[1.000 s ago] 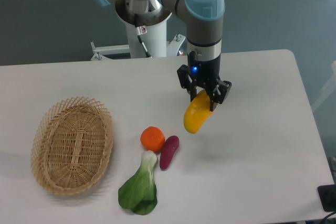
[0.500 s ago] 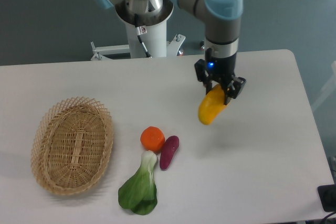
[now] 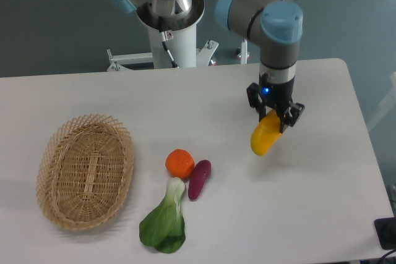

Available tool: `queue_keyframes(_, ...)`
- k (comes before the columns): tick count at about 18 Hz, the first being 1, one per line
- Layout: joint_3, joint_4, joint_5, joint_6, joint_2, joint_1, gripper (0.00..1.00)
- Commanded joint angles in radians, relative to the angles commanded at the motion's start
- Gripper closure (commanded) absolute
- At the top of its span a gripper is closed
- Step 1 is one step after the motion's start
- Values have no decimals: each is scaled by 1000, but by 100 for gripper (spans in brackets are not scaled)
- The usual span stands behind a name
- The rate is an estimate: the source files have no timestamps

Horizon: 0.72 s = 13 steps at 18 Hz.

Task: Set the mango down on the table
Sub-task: 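Move the held mango away from the basket and lower it to the table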

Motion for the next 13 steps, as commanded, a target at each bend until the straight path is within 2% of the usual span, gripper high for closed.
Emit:
queue_keyframes(2, 2, 0, 0, -37, -15, -9, 43)
queue_keyframes(4, -26, 2, -3, -48, -22, -23, 42)
queue_keyframes(6, -9, 2, -2, -80, -57, -58, 40)
queue_keyframes(13, -21, 3, 0, -83, -78, -66, 39)
